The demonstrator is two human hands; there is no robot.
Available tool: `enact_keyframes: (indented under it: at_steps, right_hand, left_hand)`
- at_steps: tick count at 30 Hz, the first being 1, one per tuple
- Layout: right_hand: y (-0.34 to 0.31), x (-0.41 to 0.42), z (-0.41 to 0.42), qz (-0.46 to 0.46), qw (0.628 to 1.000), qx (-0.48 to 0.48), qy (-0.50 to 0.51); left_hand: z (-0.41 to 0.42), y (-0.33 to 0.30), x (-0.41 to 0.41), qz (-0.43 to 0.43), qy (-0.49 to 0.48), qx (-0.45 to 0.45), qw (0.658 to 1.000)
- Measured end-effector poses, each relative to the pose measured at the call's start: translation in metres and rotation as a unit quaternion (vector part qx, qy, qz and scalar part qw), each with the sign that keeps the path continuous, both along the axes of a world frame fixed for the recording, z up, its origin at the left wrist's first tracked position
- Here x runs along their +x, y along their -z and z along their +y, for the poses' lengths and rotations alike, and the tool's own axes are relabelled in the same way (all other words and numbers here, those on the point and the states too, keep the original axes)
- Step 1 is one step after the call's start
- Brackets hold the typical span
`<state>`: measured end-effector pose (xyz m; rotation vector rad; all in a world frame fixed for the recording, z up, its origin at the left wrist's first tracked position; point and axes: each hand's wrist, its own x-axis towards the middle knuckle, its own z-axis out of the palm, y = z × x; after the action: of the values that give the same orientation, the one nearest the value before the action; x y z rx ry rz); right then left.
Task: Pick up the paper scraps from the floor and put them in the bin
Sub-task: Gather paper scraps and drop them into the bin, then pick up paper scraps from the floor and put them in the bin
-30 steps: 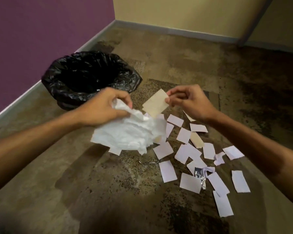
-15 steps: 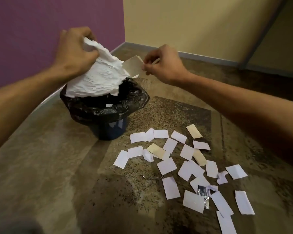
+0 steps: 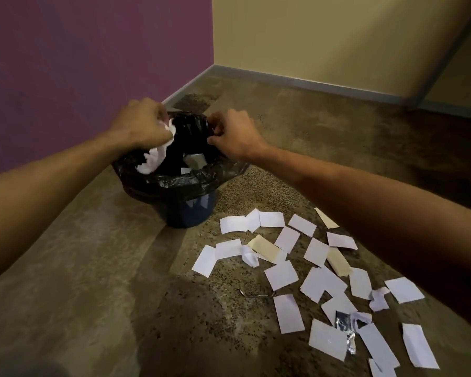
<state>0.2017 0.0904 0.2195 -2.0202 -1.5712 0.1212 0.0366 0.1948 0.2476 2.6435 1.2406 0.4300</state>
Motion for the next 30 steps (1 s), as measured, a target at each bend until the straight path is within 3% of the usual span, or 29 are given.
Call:
enact_keyframes:
  at_steps: [3, 9, 16, 20, 25, 30]
  right_hand:
    - [0.006, 0.009, -0.013, 0.011, 1.000, -0.004, -0.012]
    - [0.010, 0.036, -0.057, -0.002, 0.999, -0.017, -0.031]
    - [0.065, 0.055, -0.117, 0.003, 0.992, -0.128, -0.016]
    - [0.107, 0.055, -0.129, -0.015, 0.985, -0.173, -0.010]
    - [0.147, 0.049, -0.133, -0.018, 0.965, -0.262, -0.009]
    - [0.175, 0.052, -0.133, -0.029, 0.951, -0.308, -0.002]
  left_hand:
    - [-0.008, 0.008, -0.002, 0.082, -0.007, -0.031, 0.996]
    - [-0.047, 0.018, 0.004, -0.052, 0.085, 0.149, 0.984]
    - [-0.112, 0.080, 0.021, -0.067, 0.276, 0.140, 0.949]
    - [-0.131, 0.136, 0.025, 0.063, 0.332, 0.108, 0.935]
    - [-0.122, 0.181, 0.021, 0.249, 0.282, 0.062, 0.925]
    - [-0.093, 0.216, 0.000, 0.303, 0.218, -0.038, 0.927]
